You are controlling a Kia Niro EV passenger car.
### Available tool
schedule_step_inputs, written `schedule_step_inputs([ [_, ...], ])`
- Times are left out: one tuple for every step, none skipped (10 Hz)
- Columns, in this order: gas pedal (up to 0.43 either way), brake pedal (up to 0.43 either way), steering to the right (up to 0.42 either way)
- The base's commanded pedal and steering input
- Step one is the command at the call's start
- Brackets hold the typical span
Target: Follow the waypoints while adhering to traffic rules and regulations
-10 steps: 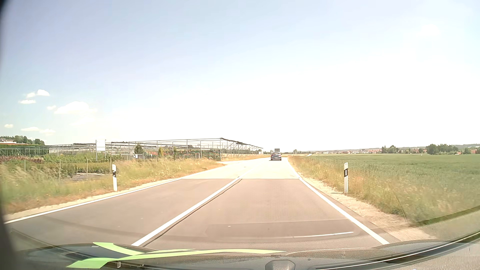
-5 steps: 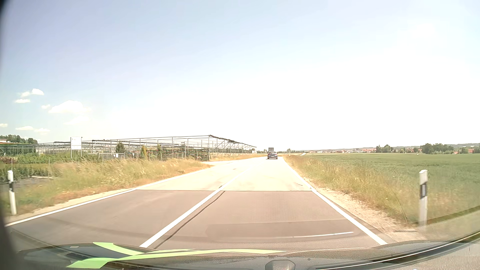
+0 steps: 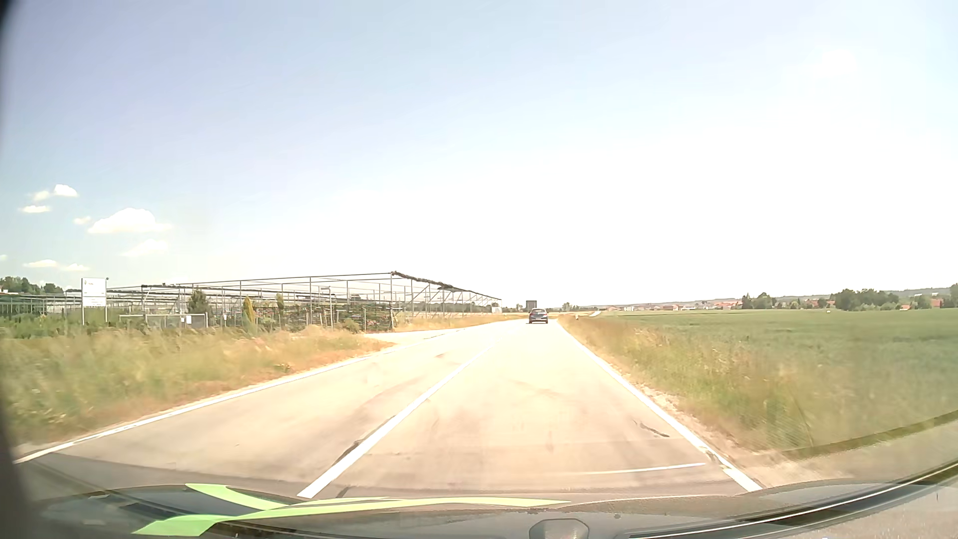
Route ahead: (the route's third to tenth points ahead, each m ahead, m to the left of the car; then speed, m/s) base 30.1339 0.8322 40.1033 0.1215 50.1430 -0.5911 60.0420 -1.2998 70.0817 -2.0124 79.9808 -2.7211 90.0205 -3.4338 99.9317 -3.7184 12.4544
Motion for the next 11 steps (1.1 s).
schedule_step_inputs([
  [0.311,0.000,0.007],
  [0.311,0.000,0.007],
  [0.311,0.000,0.007],
  [0.319,0.000,0.007],
  [0.331,0.000,0.006],
  [0.331,0.000,0.005],
  [0.331,0.000,0.005],
  [0.331,0.000,0.005],
  [0.339,0.000,0.005],
  [0.339,0.000,0.005],
  [0.339,0.000,0.005],
])
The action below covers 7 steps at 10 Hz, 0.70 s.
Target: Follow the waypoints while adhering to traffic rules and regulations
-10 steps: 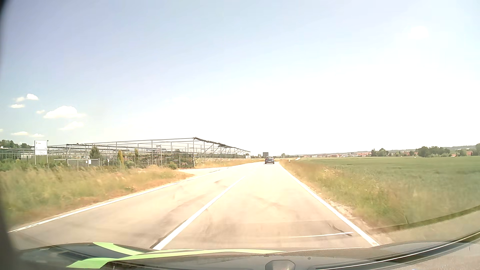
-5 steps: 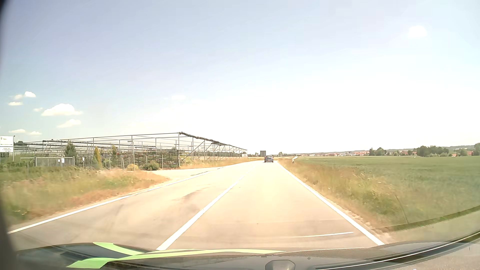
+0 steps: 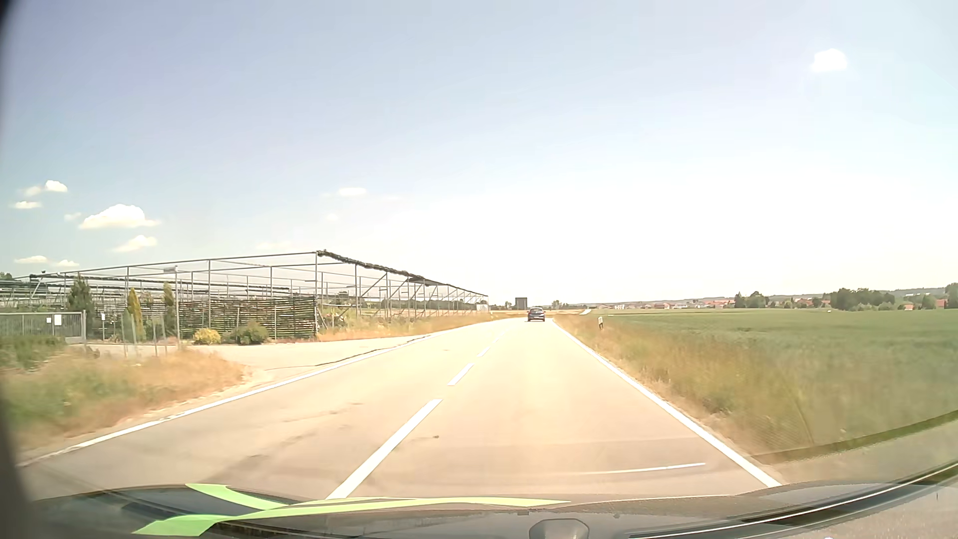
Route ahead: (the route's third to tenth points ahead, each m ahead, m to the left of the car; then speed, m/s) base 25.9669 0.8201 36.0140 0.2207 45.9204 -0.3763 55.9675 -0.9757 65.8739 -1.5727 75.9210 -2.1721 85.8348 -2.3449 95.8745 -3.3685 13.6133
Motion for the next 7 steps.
schedule_step_inputs([
  [0.339,0.000,0.005],
  [0.350,0.000,0.004],
  [0.350,0.000,0.004],
  [0.350,0.000,0.004],
  [0.350,0.000,0.004],
  [0.358,0.000,0.005],
  [0.370,0.000,0.005],
])
